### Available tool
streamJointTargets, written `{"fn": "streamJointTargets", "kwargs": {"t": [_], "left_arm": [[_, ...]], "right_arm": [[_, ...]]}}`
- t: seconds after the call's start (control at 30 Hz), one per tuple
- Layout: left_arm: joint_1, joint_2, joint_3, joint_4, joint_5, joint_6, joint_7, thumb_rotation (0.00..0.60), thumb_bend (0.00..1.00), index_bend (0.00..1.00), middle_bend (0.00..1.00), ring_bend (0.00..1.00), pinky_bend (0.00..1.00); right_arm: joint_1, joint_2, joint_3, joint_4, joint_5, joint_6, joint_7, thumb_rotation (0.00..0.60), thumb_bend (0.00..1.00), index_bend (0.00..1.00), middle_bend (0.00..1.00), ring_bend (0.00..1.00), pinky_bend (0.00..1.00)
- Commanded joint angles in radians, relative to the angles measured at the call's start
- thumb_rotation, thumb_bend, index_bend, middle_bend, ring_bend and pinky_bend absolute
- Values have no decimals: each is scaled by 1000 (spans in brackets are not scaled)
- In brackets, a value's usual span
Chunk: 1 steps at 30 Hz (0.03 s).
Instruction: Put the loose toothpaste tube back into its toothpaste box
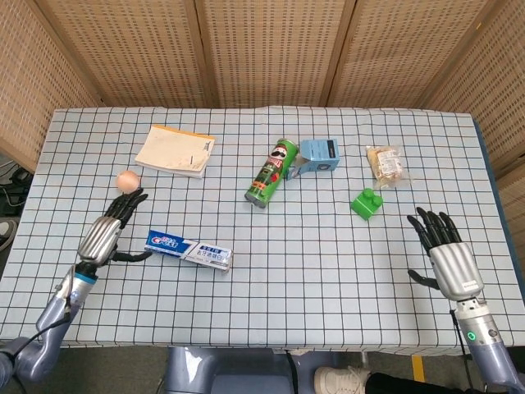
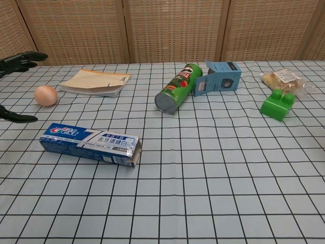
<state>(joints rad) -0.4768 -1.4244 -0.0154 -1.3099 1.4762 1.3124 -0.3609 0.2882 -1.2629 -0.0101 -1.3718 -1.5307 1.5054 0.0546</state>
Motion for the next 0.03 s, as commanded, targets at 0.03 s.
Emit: {"fn": "streamJointTargets", "kwargs": {"t": [0.03], "left_arm": [[187,157,-14,-347,-186,194,469,600,0,0,0,0,0]], "right_arm": [[-18,6,-4,-4,-5,16,-6,600,0,0,0,0,0]]}}
